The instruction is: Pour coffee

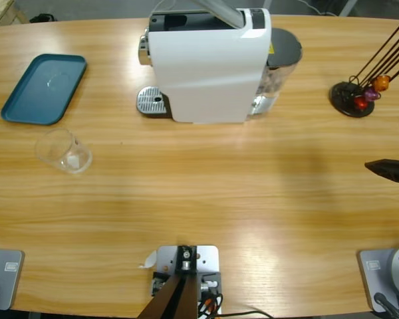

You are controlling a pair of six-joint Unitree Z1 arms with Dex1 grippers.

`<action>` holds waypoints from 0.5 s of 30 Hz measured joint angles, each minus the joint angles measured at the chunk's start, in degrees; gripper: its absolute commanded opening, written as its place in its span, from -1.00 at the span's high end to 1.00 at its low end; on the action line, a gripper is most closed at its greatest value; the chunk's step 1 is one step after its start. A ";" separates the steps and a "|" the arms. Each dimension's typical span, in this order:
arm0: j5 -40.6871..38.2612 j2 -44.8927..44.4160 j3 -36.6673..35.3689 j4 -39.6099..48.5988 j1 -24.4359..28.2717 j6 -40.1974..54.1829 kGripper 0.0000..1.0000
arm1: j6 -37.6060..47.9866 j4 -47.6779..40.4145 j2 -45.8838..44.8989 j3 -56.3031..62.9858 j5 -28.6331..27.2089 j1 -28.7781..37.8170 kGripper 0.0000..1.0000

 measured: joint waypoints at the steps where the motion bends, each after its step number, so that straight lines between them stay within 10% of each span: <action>1: -0.24 -0.39 -0.01 -0.18 -0.22 0.72 1.00 | 0.00 0.00 0.00 0.00 0.00 0.00 -1.00; 2: -0.25 -0.54 -0.01 -0.21 -0.25 1.95 1.00 | 0.00 0.00 0.00 0.00 0.00 0.00 -1.00; 4: -0.25 -0.64 0.03 -0.26 -0.33 5.62 -0.47 | 0.00 0.01 0.00 0.00 0.00 0.00 -1.00; 5: -0.25 -0.73 0.04 -0.27 -0.34 7.88 -0.85 | 0.00 0.01 0.00 0.00 0.00 0.00 -1.00; 15: 2.71 -8.66 9.32 -0.28 -3.77 35.74 -0.99 | 11.44 -6.60 -1.25 0.83 -6.85 -0.02 -1.00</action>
